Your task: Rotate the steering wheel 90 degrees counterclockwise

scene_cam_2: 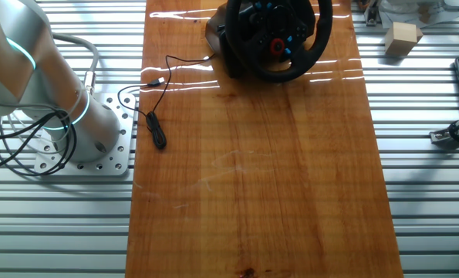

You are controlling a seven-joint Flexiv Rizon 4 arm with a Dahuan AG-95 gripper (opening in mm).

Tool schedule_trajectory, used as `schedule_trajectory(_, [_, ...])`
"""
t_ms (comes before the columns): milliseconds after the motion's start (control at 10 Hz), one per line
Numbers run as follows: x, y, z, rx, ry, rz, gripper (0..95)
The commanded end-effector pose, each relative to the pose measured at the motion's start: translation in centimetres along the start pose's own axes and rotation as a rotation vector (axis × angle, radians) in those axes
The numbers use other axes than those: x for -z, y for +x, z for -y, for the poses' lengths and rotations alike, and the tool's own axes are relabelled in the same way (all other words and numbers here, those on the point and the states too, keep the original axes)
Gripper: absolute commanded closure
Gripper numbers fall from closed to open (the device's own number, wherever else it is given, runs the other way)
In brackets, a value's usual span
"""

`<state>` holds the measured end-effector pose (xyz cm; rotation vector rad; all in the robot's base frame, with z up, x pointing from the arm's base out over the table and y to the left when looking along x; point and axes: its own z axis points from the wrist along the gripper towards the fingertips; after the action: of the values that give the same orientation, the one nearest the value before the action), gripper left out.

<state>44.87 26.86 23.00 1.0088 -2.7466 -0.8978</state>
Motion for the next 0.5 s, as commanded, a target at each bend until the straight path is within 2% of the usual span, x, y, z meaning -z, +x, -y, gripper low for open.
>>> schedule_trajectory(100, [-0.04, 0.04, 0.05, -0.023, 0.002, -0.004, 95.0])
schedule_trajectory(500, [-0.04, 0.04, 0.05, -0.102, 0.003, -0.008, 95.0])
